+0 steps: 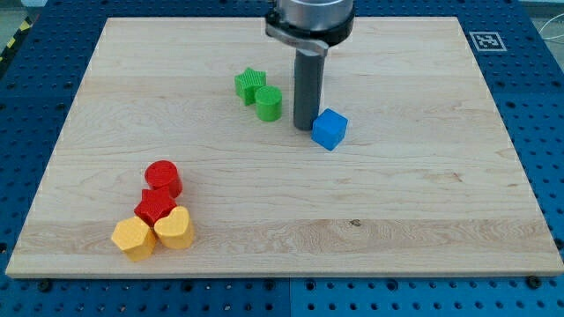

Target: Move the green circle closer to the blue triangle

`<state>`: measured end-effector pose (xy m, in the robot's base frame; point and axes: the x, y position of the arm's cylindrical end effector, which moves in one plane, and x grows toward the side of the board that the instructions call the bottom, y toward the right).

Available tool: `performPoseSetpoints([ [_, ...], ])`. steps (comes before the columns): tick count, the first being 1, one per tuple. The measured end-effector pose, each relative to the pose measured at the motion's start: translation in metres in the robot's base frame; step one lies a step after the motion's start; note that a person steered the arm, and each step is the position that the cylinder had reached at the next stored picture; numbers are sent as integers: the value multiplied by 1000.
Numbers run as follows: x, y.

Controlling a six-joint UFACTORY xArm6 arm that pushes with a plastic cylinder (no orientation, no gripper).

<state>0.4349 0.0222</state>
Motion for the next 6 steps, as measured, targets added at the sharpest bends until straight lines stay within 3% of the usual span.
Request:
performPoseSetpoints([
  [1,13,-20],
  [3,-26,-64],
  [5,-36,-59],
  [6,-37,-23],
])
